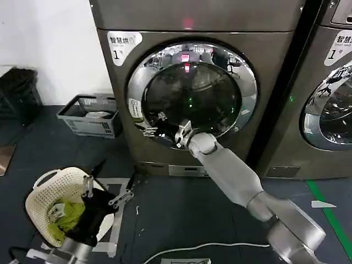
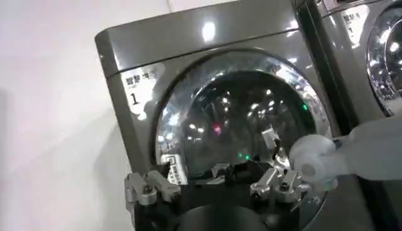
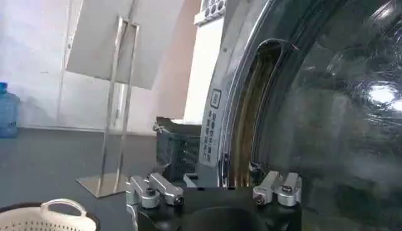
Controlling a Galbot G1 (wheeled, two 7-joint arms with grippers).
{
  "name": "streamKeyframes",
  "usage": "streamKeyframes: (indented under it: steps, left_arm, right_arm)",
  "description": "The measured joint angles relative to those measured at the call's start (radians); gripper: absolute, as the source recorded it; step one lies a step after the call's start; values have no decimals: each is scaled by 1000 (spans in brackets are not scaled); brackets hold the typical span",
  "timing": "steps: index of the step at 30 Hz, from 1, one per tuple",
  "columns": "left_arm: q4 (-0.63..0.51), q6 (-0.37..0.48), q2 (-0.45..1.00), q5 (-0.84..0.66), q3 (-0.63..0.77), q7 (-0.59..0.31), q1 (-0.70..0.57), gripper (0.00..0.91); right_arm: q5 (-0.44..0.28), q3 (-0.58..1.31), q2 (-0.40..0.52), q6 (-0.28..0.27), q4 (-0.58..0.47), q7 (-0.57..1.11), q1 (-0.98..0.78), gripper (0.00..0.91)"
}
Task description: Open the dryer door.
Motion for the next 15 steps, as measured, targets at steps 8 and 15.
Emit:
streamKeyframes:
  steps: [8,15]
  left_arm:
    - [0,-1,0,-1,-6,0,1,907]
    - [3,-2,-1,-2,-7,0,-6,907]
  right_arm:
    - [1,-8,5,-10,17,6,-16,907]
    - [2,-30,5,-9,-12,-37,12,907]
